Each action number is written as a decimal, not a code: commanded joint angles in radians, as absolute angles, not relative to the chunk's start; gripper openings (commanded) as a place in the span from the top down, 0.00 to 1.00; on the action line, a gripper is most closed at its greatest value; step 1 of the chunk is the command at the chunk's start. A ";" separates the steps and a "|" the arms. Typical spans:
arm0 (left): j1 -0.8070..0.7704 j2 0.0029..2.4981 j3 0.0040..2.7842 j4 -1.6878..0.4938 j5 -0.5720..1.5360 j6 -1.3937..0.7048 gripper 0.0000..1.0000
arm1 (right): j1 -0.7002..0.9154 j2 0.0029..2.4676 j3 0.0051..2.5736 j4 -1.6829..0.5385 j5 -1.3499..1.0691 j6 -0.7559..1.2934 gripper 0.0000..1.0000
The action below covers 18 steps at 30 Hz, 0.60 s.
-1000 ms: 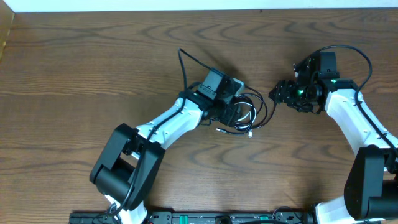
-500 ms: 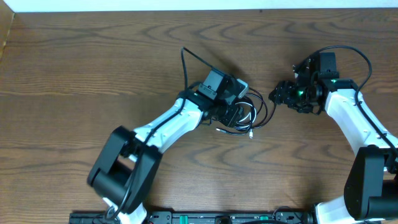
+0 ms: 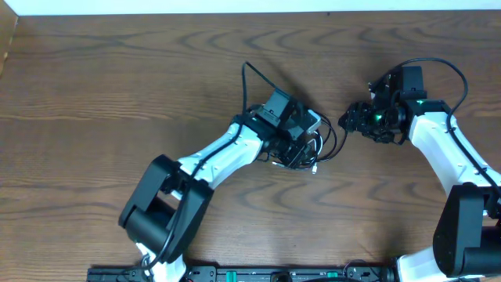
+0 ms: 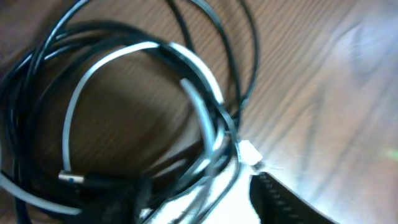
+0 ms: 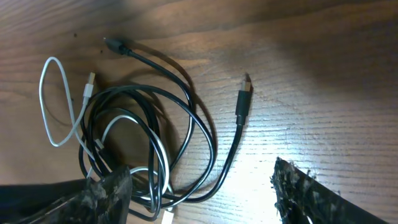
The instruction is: Untangle cables
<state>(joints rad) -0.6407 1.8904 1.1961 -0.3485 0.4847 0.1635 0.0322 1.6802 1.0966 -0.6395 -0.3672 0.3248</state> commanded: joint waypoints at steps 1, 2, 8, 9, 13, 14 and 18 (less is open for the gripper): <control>-0.638 1.905 1.202 -0.326 0.326 0.143 0.64 | 0.038 1.686 1.100 -0.644 -0.378 0.310 0.31; -0.638 1.898 1.208 -0.324 0.303 0.122 0.74 | 0.041 1.686 1.100 -0.643 -0.384 0.310 0.31; -0.629 1.758 1.261 -0.324 0.294 -0.003 0.92 | 0.066 1.686 1.100 -0.636 -0.431 0.310 0.31; -0.629 1.720 1.265 -0.323 0.295 -0.023 0.93 | 0.074 1.686 1.100 -0.635 -0.434 0.310 0.31; -0.630 1.531 1.267 -0.316 0.305 -0.118 0.93 | 0.112 1.686 1.100 -0.622 -0.437 0.310 0.30; -0.630 1.488 1.267 -0.316 0.305 -0.138 0.92 | 0.119 1.686 1.100 -0.616 -0.439 0.310 0.30; -0.630 1.346 1.267 -0.309 0.305 -0.156 0.93 | 0.126 1.685 1.100 -0.591 -0.470 0.325 0.31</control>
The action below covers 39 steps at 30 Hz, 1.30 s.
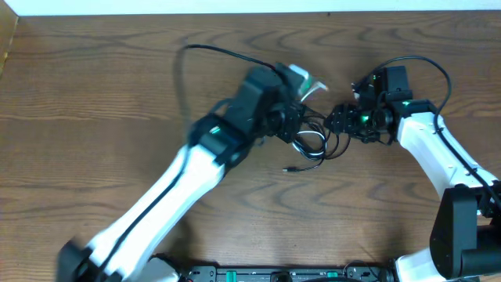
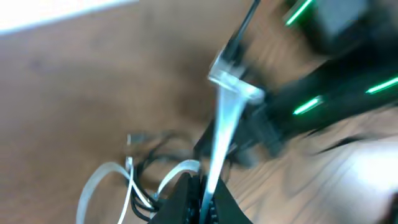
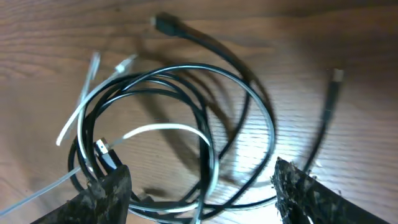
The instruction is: Untangle cables
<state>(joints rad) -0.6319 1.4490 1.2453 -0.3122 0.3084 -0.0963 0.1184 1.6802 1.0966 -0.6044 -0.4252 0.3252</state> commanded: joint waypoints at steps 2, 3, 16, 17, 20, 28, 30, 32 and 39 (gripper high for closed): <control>-0.630 1.290 1.267 -0.299 0.305 -0.156 0.92 | 0.126 1.686 1.100 -0.578 -0.502 0.325 0.31; -0.630 1.263 1.267 -0.292 0.304 -0.161 0.93 | 0.126 1.685 1.100 -0.572 -0.520 0.325 0.31; -0.628 1.150 1.267 -0.237 0.301 -0.201 0.93 | 0.175 1.687 1.100 -0.603 -0.517 0.344 0.41; -0.628 1.149 1.267 -0.236 0.301 -0.201 0.92 | 0.188 1.687 1.100 -0.607 -0.496 0.344 0.41; -0.628 1.149 1.267 -0.236 0.301 -0.201 0.93 | 0.222 1.689 1.097 -0.606 -0.488 0.333 0.43; -0.628 1.149 1.267 -0.237 0.301 -0.201 0.93 | 0.328 1.689 1.083 -0.623 -0.364 0.262 0.52; -0.628 1.148 1.267 -0.236 0.301 -0.201 0.93 | 0.341 1.689 1.065 -0.609 -0.363 0.237 0.52; -0.628 1.148 1.267 -0.229 0.301 -0.201 0.93 | 0.353 1.689 1.036 -0.581 -0.356 0.237 0.52; -0.628 1.148 1.267 -0.221 0.302 -0.214 0.93 | 0.410 1.689 0.938 -0.485 -0.357 0.238 0.50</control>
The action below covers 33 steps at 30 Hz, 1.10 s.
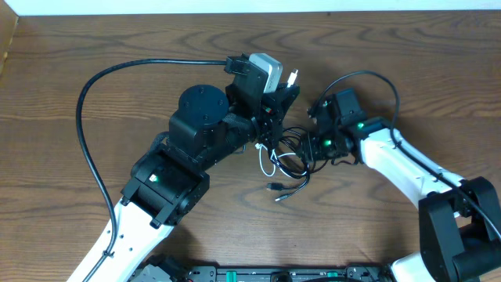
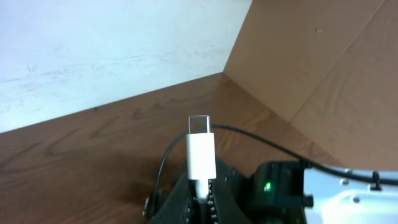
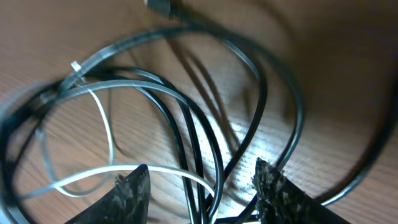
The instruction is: Untangle cables
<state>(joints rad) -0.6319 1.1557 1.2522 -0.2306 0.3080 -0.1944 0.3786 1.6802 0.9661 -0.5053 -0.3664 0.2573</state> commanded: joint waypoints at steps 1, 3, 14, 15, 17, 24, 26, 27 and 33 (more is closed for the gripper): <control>-0.628 1.148 1.267 -0.221 0.302 -0.216 0.93 | 0.417 1.689 0.934 -0.477 -0.357 0.238 0.50; -0.628 1.148 1.267 -0.221 0.302 -0.224 0.92 | 0.435 1.691 0.926 -0.447 -0.357 0.238 0.50; -0.628 1.140 1.267 -0.237 0.305 -0.235 0.92 | 0.438 1.761 0.929 -0.400 -0.347 0.316 0.77; -0.628 1.140 1.267 -0.243 0.305 -0.235 0.92 | 0.435 1.760 0.930 -0.400 -0.347 0.318 0.85; -0.628 1.141 1.267 -0.281 0.303 -0.234 0.93 | 0.419 1.746 0.944 -0.410 -0.349 0.330 0.99; -0.545 1.147 1.266 -0.541 0.294 -0.234 0.92 | 0.260 1.509 1.011 -0.485 -0.350 0.355 0.99; -0.517 1.155 1.266 -0.596 0.294 -0.235 0.92 | 0.215 1.435 1.024 -0.509 -0.352 0.355 0.99; -0.507 1.161 1.266 -0.617 0.294 -0.235 0.88 | 0.196 1.399 1.027 -0.516 -0.363 0.355 0.99; -0.499 1.268 1.266 -0.685 0.306 -0.234 0.66 | 0.150 1.229 1.027 -0.540 -0.424 0.354 0.99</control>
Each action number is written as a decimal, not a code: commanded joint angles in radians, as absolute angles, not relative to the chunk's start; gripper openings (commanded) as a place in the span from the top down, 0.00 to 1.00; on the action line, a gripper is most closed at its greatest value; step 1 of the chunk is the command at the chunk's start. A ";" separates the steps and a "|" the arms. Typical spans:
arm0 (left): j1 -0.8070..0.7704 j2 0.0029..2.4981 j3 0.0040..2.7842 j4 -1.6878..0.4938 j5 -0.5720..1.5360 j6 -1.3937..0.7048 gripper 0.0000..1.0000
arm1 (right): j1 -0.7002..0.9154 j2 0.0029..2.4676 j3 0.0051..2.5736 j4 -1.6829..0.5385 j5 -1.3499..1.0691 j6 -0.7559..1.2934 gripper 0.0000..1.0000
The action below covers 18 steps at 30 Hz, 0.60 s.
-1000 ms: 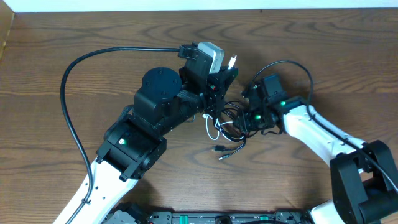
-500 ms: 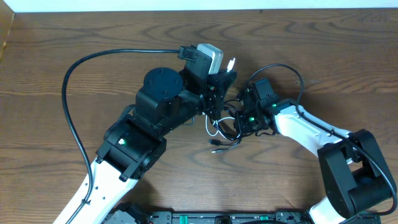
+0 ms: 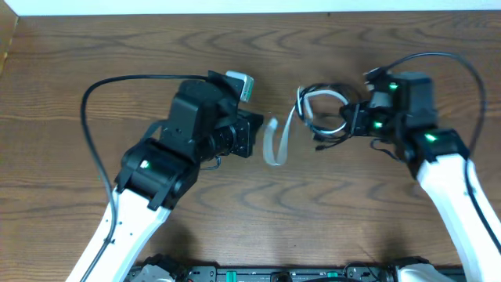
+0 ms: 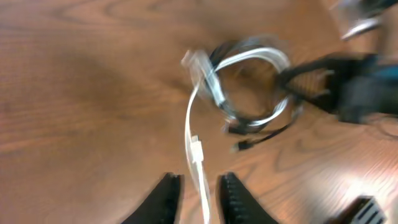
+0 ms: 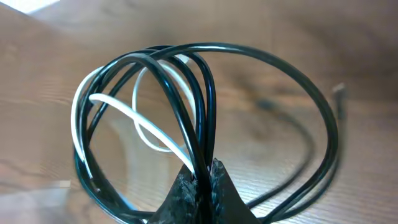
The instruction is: Untangle cables
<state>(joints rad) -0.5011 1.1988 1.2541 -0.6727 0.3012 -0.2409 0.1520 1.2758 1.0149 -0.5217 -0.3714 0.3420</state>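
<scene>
The tangle is a coil of black cables [image 3: 322, 110] with a white cable [image 3: 274, 141] threaded through it. My right gripper [image 5: 202, 171] is shut on several black strands and holds the coil [image 5: 205, 81] up off the table; in the overhead view it [image 3: 350, 124] is right of centre. The white cable [image 4: 198, 134] trails from the coil towards my left gripper [image 4: 198, 178]. That gripper is open, and the cable runs loose between its jaws. In the overhead view the left gripper [image 3: 254, 139] sits just left of the white loop. A black plug [image 4: 239, 146] dangles under the coil.
Bare wooden table [image 3: 329, 219] all round. The left arm's own black lead [image 3: 88, 102] arcs over the table's left side, and the right arm's lead [image 3: 463, 70] loops at the far right. A white wall edge [image 3: 235, 6] runs along the back.
My left gripper, then shut on the white cable's plug and held high, is now open and lower. My right gripper, then open over the coil, is now shut on it, lifted and further right.
The tangle first lay on the table under my left gripper, with the right gripper open beside it. The left gripper then held the white cable, later with its plug raised high. Now the right gripper holds the black coil and the left is open.
</scene>
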 commanded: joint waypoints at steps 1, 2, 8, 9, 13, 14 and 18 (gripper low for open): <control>-0.499 1.290 1.266 -0.684 0.306 -0.234 0.59 | 0.151 1.217 1.027 -0.551 -0.421 0.355 0.99; -0.498 1.313 1.266 -0.681 0.305 -0.234 0.53 | 0.151 1.211 1.027 -0.560 -0.417 0.355 0.99; -0.498 1.426 1.266 -0.528 0.412 -0.234 0.34 | 0.151 1.215 1.027 -0.645 -0.334 0.355 0.99; -0.498 1.433 1.266 -0.503 0.433 -0.235 0.34 | 0.151 1.216 1.027 -0.646 -0.334 0.355 0.99; -0.508 1.487 1.266 -0.434 0.467 -0.286 0.34 | 0.151 1.216 1.027 -0.640 -0.334 0.355 0.99; -0.513 1.510 1.266 -0.431 0.467 -0.296 0.34 | 0.151 1.216 1.027 -0.640 -0.334 0.355 0.99; -0.526 1.592 1.266 -0.431 0.469 -0.351 0.35 | 0.151 1.216 1.027 -0.644 -0.327 0.355 0.99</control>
